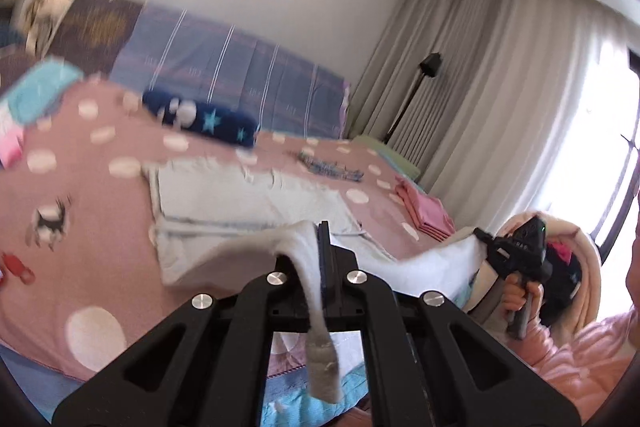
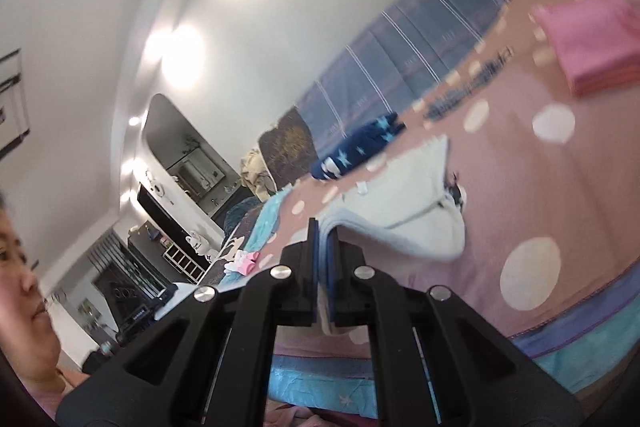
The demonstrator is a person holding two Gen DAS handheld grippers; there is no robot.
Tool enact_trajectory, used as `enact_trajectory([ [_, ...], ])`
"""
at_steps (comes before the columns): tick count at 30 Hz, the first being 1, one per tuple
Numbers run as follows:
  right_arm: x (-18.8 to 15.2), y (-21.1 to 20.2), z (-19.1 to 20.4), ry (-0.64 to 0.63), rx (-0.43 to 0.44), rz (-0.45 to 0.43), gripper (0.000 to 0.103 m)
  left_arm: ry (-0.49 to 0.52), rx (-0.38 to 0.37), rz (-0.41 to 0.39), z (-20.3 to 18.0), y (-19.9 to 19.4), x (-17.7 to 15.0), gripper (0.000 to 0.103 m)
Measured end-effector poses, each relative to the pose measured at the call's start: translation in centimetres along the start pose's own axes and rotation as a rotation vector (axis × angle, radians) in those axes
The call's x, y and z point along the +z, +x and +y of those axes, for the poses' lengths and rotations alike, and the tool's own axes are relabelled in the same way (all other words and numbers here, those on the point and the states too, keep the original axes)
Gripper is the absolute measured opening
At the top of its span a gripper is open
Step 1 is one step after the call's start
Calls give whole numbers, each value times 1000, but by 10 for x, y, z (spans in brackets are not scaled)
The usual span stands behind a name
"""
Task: Fold small clothes
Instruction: 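Grasp the hem with the left tool and lift it toward the collar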
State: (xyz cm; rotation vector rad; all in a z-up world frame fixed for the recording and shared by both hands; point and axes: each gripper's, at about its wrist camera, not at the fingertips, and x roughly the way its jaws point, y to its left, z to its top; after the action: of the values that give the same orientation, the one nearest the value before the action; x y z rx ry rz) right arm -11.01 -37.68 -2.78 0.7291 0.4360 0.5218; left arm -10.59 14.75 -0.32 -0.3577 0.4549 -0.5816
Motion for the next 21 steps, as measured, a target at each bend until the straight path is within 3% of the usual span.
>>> enact_trajectory([
  [8, 27, 59, -27, 26, -32, 42, 3, -65, 65, 66, 33, 42, 16, 1],
  [17, 93, 150, -33, -31, -66, 61, 3, 2, 176, 95, 59, 111, 84, 2],
  [21, 126, 212, -48, -23, -150, 92, 3, -42, 207, 122, 97, 161, 116, 2],
])
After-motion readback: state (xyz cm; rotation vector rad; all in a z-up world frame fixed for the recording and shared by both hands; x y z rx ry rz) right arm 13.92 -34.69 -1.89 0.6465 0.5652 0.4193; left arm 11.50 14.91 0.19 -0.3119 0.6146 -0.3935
